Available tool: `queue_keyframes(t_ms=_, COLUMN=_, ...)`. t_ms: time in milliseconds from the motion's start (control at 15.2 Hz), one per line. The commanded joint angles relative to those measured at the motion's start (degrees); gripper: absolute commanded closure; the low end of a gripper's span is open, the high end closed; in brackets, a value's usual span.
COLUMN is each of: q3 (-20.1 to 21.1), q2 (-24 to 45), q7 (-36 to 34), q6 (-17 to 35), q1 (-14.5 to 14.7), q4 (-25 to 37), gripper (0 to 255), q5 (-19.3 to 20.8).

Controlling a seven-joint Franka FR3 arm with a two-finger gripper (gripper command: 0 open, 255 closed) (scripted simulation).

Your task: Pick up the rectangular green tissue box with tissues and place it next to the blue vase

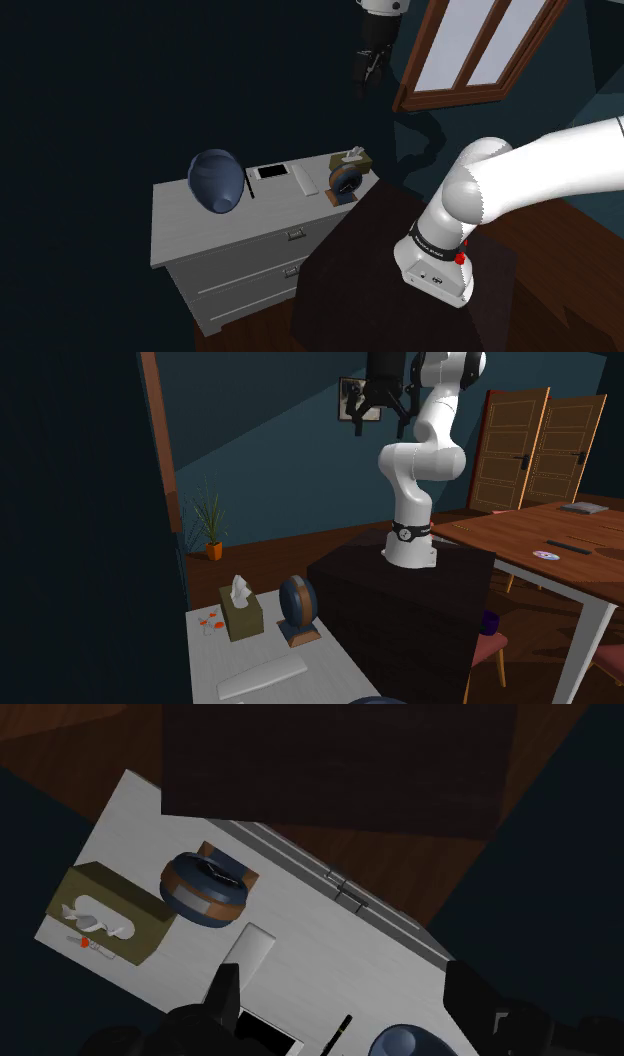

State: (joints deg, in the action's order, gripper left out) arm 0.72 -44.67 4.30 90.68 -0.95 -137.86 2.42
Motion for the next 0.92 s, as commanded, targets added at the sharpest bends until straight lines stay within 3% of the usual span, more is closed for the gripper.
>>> queue_keyframes(t_ms=0, q3=0.0, q2=0.0, q7=0.0, q6=0.0, q1=0.0, q4=0.0, gripper=0, q5=0.0)
queue_keyframes(t_ms=858, q3=-9.8, q2=10.5, q7=-4.6, q6=30.2, q1=-8.5, q4=-12.8, gripper=0, q5=-0.3)
